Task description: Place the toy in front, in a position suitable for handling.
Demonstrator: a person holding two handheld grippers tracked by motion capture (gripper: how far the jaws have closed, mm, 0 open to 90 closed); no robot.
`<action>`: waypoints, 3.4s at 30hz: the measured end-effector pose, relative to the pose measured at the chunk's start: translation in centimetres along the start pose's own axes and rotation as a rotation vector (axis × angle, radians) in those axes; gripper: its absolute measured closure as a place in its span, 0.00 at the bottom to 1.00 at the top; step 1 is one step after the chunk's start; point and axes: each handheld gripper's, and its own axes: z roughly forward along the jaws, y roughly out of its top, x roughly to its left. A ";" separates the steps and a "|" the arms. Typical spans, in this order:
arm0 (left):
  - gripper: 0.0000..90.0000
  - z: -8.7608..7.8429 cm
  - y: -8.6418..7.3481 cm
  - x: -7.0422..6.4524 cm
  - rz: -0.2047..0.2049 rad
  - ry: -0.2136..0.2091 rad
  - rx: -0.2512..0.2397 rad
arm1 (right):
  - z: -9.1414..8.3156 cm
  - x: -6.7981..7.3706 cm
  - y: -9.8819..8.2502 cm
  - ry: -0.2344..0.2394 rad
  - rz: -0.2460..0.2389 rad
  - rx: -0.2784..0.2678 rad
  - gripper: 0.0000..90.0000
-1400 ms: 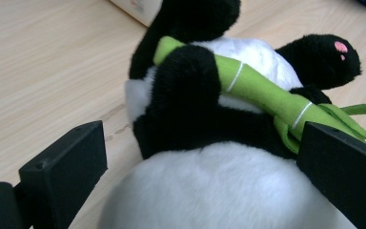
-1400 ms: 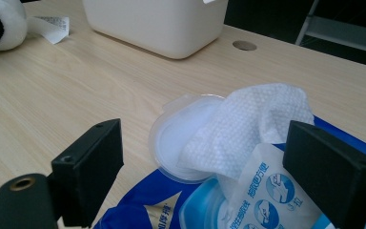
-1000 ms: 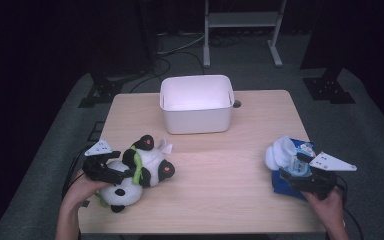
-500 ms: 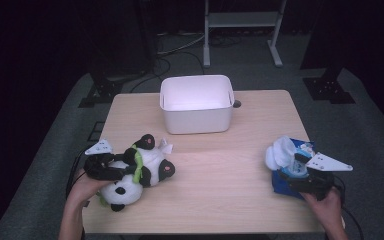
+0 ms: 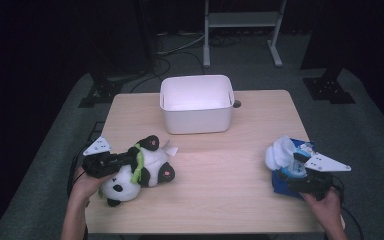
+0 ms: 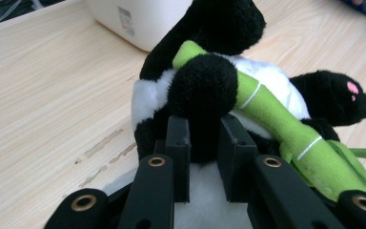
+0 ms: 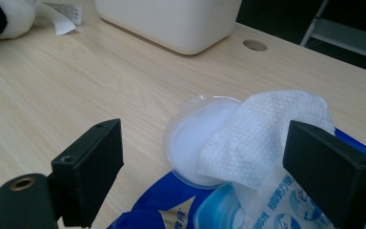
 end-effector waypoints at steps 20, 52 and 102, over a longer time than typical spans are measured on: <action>0.87 4.0 2.4 -1.0 0.017 -0.159 -0.007 | 1.8 1.5 0.9 0.051 -0.089 0.061 0.14; 0.86 14.4 10.2 -11.3 0.205 -0.418 0.085 | 1.3 0.8 0.6 0.063 -0.088 0.069 0.14; 0.50 8.0 5.8 -7.4 0.165 -0.324 0.070 | 0.5 -0.8 0.8 0.102 -0.006 0.108 0.14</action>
